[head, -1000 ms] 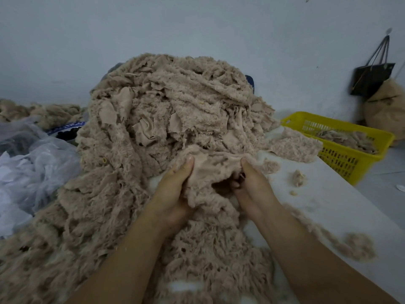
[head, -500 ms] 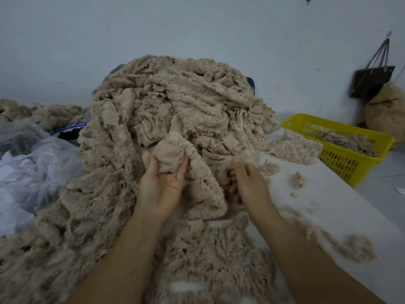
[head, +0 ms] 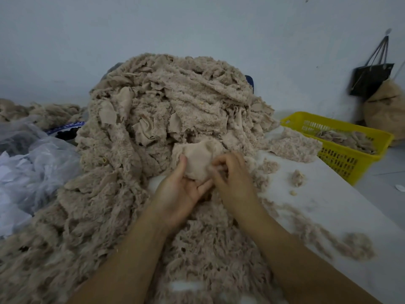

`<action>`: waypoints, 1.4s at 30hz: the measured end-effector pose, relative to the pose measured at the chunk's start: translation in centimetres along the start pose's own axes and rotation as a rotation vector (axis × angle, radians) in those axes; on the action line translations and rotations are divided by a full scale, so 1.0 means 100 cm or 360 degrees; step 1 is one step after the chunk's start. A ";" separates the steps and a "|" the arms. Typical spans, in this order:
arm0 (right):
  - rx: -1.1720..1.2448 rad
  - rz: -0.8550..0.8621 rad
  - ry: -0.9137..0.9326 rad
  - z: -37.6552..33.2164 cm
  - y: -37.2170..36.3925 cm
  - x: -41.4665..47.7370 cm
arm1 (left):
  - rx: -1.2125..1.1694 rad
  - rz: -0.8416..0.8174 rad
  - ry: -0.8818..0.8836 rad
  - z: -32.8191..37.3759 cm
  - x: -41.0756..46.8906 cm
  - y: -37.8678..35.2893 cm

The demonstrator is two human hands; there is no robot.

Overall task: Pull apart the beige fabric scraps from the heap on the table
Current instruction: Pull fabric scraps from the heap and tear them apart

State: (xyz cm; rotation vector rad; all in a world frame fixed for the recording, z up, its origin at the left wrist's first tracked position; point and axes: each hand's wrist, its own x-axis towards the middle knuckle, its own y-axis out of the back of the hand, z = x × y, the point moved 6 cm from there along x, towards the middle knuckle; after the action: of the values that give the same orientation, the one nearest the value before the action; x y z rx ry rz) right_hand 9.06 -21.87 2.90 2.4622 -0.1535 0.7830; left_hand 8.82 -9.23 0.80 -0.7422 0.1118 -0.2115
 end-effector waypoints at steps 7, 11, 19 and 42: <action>0.0235 0.0251 -0.0366 0.019 0.024 0.004 | -0.0124 0.0147 -0.0024 0.001 0.002 0.004; 0.0357 0.0323 -0.0472 0.023 0.028 0.003 | -0.0284 0.0282 -0.0133 0.011 0.005 0.016; 0.0464 -0.0066 -0.0327 0.014 0.014 0.000 | -0.0487 0.0378 -0.0249 0.024 0.007 0.029; 0.1309 -0.0350 -0.0774 0.023 -0.010 -0.003 | 0.1703 0.0379 -0.0635 0.010 0.002 0.010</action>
State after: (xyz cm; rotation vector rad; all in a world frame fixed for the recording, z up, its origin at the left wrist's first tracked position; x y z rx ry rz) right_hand 10.23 -22.29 0.64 3.3296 0.3279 0.1237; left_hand 9.37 -7.93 0.84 0.3063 -0.2827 0.1181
